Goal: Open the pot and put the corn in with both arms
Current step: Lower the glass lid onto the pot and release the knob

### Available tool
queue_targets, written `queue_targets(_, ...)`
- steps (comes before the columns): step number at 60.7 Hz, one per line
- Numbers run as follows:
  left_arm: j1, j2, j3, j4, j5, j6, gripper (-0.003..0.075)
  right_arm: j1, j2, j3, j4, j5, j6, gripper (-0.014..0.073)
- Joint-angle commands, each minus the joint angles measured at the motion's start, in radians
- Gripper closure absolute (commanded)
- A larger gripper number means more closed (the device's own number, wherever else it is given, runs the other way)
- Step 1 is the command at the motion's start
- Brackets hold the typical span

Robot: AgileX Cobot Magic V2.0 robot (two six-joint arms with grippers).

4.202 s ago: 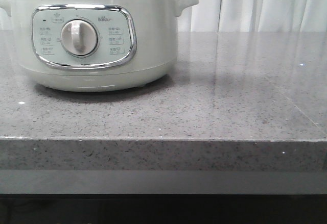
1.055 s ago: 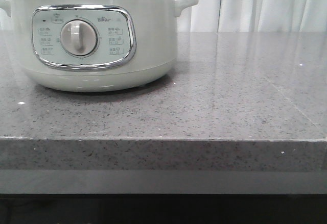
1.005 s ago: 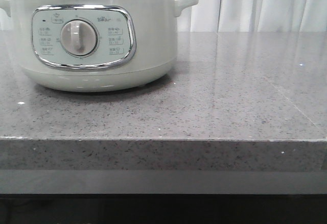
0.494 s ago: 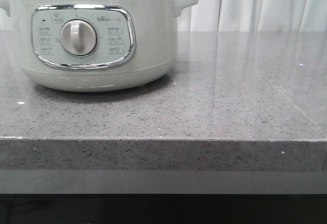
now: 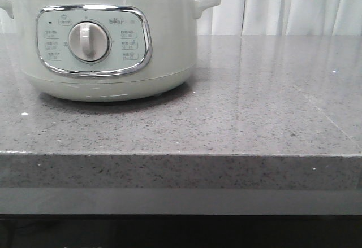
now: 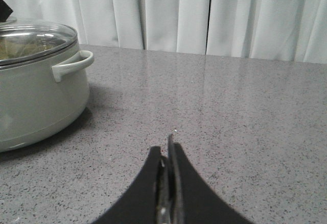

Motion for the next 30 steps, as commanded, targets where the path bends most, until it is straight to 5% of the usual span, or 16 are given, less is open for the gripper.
queue_targets(1,-0.007,-0.058,-0.025,-0.021,-0.095,-0.011,0.0510,-0.006,0.006,-0.030,-0.007,-0.072,-0.010,0.0661)
queue_targets(21,-0.007,-0.060,-0.025,-0.021,-0.040,-0.021,0.0505,-0.006,0.006,-0.030,-0.007,-0.071,-0.010,0.0661)
queue_targets(30,-0.007,-0.060,-0.025,-0.021,-0.047,-0.021,0.0398,-0.006,0.006,-0.030,-0.007,-0.071,-0.010,0.0661)
